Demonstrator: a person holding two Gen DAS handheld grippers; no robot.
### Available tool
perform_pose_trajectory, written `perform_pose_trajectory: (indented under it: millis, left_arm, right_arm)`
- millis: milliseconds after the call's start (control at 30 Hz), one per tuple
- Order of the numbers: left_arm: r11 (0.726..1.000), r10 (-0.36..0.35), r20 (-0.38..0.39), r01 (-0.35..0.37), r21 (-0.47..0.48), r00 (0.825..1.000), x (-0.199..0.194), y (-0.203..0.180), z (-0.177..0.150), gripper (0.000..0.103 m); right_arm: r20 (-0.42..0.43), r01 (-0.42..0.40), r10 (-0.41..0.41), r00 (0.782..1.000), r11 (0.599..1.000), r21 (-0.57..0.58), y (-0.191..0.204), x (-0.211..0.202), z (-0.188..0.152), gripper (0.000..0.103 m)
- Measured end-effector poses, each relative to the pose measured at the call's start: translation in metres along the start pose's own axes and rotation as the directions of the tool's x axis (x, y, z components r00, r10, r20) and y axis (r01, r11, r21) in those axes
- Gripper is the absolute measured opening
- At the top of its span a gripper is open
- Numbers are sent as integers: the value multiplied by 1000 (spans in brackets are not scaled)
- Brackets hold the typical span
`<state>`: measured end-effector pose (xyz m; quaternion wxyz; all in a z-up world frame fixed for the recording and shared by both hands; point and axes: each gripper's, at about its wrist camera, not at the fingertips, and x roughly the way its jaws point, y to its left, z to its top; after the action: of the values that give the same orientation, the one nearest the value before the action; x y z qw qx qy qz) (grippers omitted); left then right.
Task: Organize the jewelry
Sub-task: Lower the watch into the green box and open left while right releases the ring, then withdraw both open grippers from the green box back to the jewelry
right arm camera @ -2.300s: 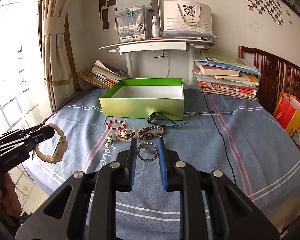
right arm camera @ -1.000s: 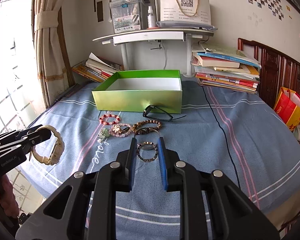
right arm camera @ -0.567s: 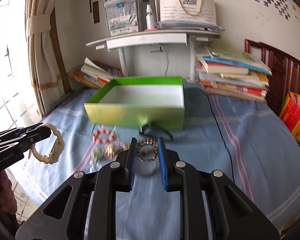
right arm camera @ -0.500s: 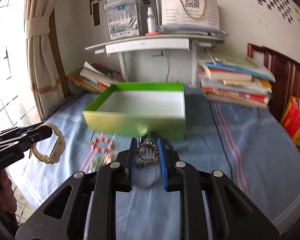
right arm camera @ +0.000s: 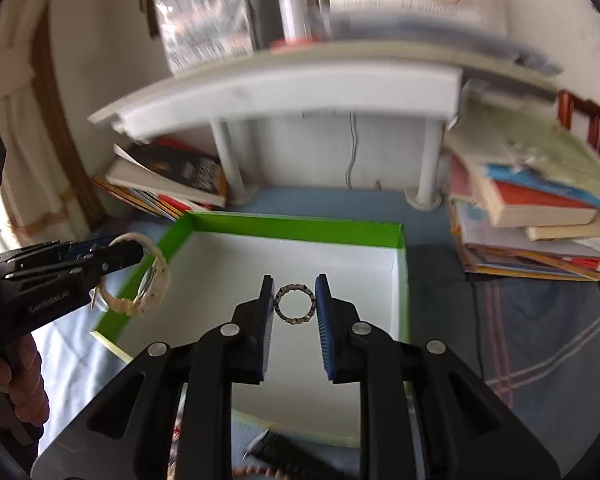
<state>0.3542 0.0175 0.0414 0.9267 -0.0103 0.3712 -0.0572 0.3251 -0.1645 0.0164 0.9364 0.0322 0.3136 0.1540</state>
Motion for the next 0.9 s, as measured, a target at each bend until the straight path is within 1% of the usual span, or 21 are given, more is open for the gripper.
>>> perform_pose_trajectory:
  millis: [67,133,167,200,233,267,300,333,367,433,467,500,533,600,667,733,800,833,900]
  left_arm:
    - [1000,15,-25,-16,-7,1000,21,4,3,25]
    - [999,36,-30,-36,-5,999,31,6,4,26]
    - [999,43,-31,-44,-2,999,35,7,4,29]
    - [999,52,-38,-52,6,998,39,7,5,41]
    - [998,61,-34,-60,14,998,40,8,6,63]
    - [997,81,9,-81,14,997,33,8,5,75]
    - [995,94,70,-95,12,993,22,9,4,88]
    - [995,97,126,-100,14,987,10,9,2,90]
    - [994,103,160,-107,17,982,-1,9,0,92]
    - [992,122,222,-128,13,968,-37,9,-6,98]
    - [993,117,246,-122,3,962,-52,9,-10,99]
    - [994,103,285,-105,-8,953,-75,9,-19,99]
    - [996,90,309,-92,-8,947,-93,9,-28,99]
    - [997,72,342,-76,-2,937,-125,6,-52,99]
    - [997,73,345,-76,-3,936,-147,2,-76,99]
    - [998,67,349,-69,-7,935,-167,0,-106,99]
    - [997,73,352,-72,-16,933,-184,-3,-136,99]
    - [997,74,356,-72,-19,931,-193,-4,-151,99]
    - [997,82,347,-74,-34,934,-203,-5,-175,99]
  right_arm:
    - [-20,7,-7,1000,1000,8,-2,17,2,21]
    - [-31,18,-18,999,1000,10,-2,26,5,22]
    - [-35,21,-21,999,1000,15,-3,30,7,35]
    - [-39,30,-29,999,999,23,-5,32,9,55]
    - [-21,45,-44,999,998,44,-8,28,10,64]
    - [6,49,-50,999,997,61,-10,20,10,73]
    - [33,44,-46,998,997,71,-13,10,10,77]
    - [61,33,-37,997,997,74,-13,-5,8,78]
    - [82,33,-39,996,997,72,-12,-16,7,79]
    - [138,46,-52,989,998,49,-6,-44,1,82]
    - [177,72,-76,981,997,32,1,-63,-4,85]
    - [207,91,-93,974,996,21,5,-79,-11,90]
    - [249,109,-106,963,994,2,11,-102,-21,92]
    - [295,138,-125,947,990,-23,20,-131,-40,97]
    - [318,165,-143,937,985,-41,30,-156,-61,100]
    - [320,179,-159,934,983,-33,37,-179,-87,100]
    - [315,176,-161,935,984,-19,40,-196,-110,100]
    - [309,181,-167,936,983,-14,44,-199,-115,100]
    - [284,190,-183,941,982,1,50,-206,-136,100]
